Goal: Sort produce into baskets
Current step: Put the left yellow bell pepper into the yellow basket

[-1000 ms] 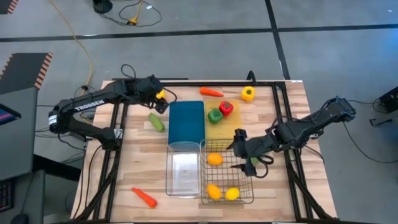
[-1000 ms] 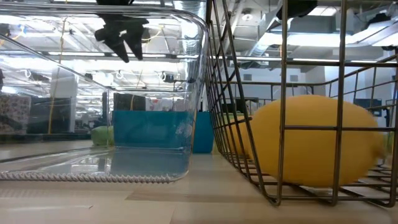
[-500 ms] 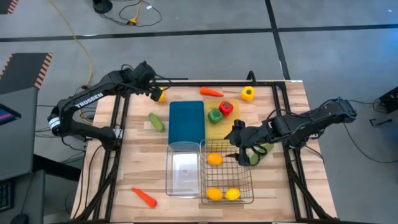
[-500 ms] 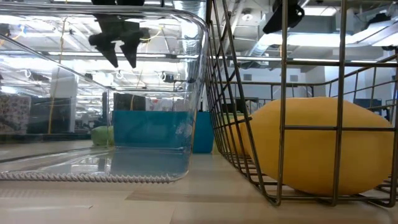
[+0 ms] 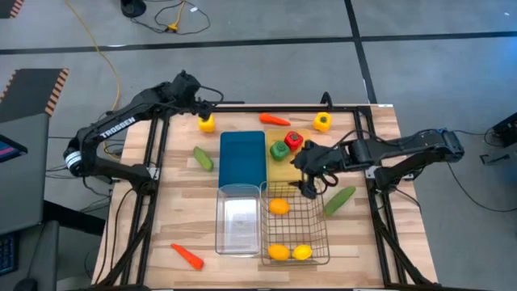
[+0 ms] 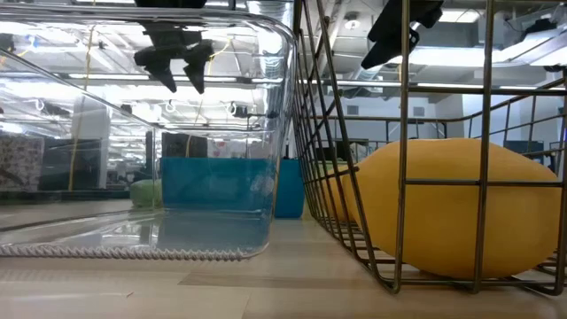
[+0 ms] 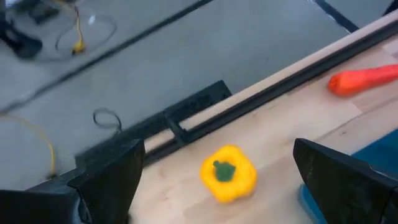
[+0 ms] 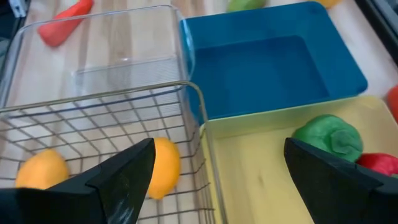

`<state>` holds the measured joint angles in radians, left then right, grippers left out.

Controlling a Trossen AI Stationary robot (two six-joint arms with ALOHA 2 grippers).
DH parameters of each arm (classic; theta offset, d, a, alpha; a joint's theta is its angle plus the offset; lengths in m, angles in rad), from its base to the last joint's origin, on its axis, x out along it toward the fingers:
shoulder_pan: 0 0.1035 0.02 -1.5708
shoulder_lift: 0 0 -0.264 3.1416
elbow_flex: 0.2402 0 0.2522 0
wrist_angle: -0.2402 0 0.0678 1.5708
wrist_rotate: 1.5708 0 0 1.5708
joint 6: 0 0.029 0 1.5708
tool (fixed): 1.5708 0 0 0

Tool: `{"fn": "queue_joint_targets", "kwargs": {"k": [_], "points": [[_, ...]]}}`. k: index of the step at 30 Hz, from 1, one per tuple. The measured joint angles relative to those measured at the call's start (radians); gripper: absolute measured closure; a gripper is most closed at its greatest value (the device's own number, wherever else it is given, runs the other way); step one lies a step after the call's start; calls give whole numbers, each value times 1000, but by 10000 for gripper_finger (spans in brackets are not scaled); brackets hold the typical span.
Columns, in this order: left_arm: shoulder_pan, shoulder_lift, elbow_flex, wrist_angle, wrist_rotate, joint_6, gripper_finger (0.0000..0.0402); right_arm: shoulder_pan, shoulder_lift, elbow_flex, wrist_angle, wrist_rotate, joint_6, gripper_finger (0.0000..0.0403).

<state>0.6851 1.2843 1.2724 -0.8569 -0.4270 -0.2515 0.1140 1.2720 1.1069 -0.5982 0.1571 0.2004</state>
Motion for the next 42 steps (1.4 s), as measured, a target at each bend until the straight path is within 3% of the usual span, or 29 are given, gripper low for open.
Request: {"fn": "queue_joint_targets", "kwargs": {"k": [9, 19, 29, 42], "points": [[29, 182, 0, -5, 19, -185, 4, -46, 0, 0, 0, 1, 0, 19], [63, 381, 0, -7, 47, -285, 4, -45, 0, 0, 0, 1, 0, 19], [58, 404, 0, -15, 57, -449, 4, -45, 0, 0, 0, 1, 0, 19], [35, 403, -60, -15, 39, -518, 4, -45, 0, 0, -1, 1, 0, 19]]}}
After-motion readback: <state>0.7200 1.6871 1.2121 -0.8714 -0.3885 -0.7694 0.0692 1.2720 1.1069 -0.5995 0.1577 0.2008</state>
